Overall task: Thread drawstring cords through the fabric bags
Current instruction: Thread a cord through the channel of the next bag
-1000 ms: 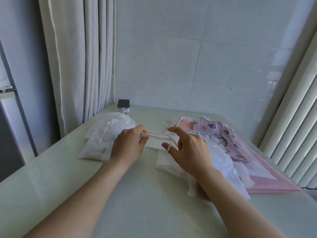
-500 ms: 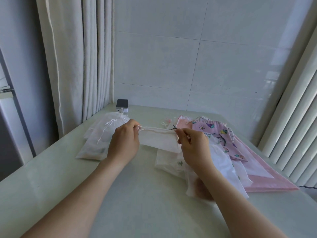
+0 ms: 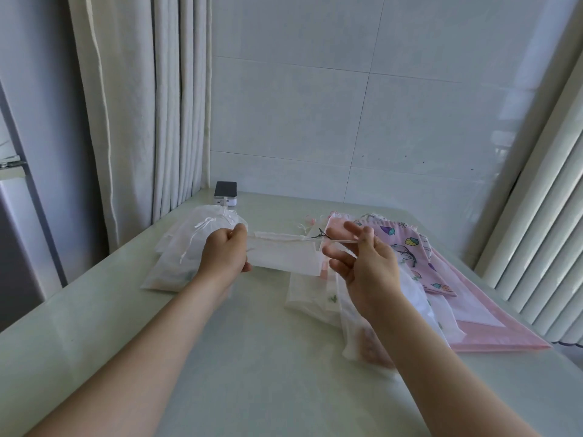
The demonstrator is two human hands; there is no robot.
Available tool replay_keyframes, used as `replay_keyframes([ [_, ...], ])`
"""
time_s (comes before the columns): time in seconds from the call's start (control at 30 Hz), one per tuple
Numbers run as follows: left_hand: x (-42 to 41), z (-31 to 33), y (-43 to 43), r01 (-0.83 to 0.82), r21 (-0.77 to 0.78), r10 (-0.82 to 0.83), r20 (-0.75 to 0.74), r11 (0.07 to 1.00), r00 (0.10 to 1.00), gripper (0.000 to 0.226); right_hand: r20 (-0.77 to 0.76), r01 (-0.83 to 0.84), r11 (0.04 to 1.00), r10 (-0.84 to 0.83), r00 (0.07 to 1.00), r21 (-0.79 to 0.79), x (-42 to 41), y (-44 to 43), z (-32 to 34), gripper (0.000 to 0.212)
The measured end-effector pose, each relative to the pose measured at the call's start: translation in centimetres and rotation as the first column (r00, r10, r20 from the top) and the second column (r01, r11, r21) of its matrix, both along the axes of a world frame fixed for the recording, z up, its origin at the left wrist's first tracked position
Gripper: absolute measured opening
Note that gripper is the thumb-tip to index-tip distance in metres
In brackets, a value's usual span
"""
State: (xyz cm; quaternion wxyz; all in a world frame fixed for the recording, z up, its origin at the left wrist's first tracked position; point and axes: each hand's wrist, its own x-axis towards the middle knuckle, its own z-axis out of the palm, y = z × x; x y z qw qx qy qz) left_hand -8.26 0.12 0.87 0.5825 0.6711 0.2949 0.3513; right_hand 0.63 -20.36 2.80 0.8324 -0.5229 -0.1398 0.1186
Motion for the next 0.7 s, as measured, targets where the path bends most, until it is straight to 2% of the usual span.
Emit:
replay_keyframes([
  [0.03, 0.2, 0.0, 0.0, 0.023, -0.085, -0.019, 0.049, 0.996, 0.999, 0.031, -0.047, -0.053, 0.998, 0.054, 0.997, 0.033, -0.1, 0.0, 0.1, 0.041],
  [0.07, 0.3, 0.0, -0.1, 0.046, -0.161, -0.031, 0.095, 0.986, 0.995, 0.027, -0.044, -0.073, 0.997, 0.073, 0.996, 0.000, -0.1, 0.0, 0.2, 0.040],
  [0.1, 0.3, 0.1, -0.2, 0.065, -0.216, -0.037, 0.131, 0.974, 0.991, 0.025, 0.041, -0.046, 0.991, 0.051, 0.998, -0.123, 0.0, 0.0, 0.1, 0.038],
  [0.13, 0.3, 0.2, -0.2, 0.077, -0.250, -0.039, 0.152, 0.965, 0.988, 0.023, 0.212, 0.050, 0.946, 0.020, 0.977, -0.319, 0.2, 0.1, -0.1, 0.035],
  [0.17, 0.3, 0.4, -0.3, 0.081, -0.264, -0.038, 0.164, 0.961, 0.986, 0.022, 0.426, 0.202, 0.845, 0.033, 0.904, -0.494, 0.4, 0.2, -0.4, 0.032],
  [0.2, 0.2, 0.4, -0.4, 0.078, -0.263, -0.034, 0.167, 0.962, 0.985, 0.022, 0.609, 0.361, 0.722, 0.107, 0.786, -0.591, 0.6, 0.3, -0.8, 0.031],
  [0.23, 0.1, 0.5, -0.5, 0.072, -0.253, -0.030, 0.165, 0.965, 0.986, 0.022, 0.707, 0.466, 0.624, 0.208, 0.676, -0.628, 0.6, 0.4, -1.1, 0.029],
  [0.27, 0.0, 0.5, -0.5, 0.067, -0.244, -0.027, 0.164, 0.968, 0.986, 0.022, 0.745, 0.519, 0.567, 0.289, 0.602, -0.640, 0.5, 0.4, -1.4, 0.028],
  [0.3, 0.0, 0.5, -0.5, 0.068, -0.243, -0.027, 0.167, 0.968, 0.986, 0.022, 0.758, 0.545, 0.538, 0.347, 0.553, -0.643, 0.4, 0.4, -1.6, 0.030],
  [0.37, -0.1, 0.4, -0.4, 0.074, -0.245, -0.036, 0.159, 0.967, 0.987, 0.022, 0.762, 0.584, 0.490, 0.395, 0.514, -0.647, 0.0, 0.3, -1.7, 0.034],
  [0.47, 0.0, 0.3, -0.3, 0.056, -0.200, -0.036, 0.101, 0.978, 0.994, 0.027, 0.807, 0.671, 0.449, 0.359, 0.469, -0.589, 0.0, 0.1, -1.4, 0.035],
  [0.6, 0.0, 0.2, 0.2, -0.051, -0.165, 0.062, 0.063, 0.985, 0.996, 0.032, 0.783, 0.713, 0.329, 0.335, 0.525, -0.619, 0.6, -0.2, -1.2, 0.040],
  [0.7, 0.0, 0.4, 0.4, -0.126, -0.213, 0.154, 0.121, 0.969, 0.981, 0.032, 0.771, 0.730, 0.260, 0.299, 0.562, -0.632, 0.9, -0.7, -0.8, 0.043],
])
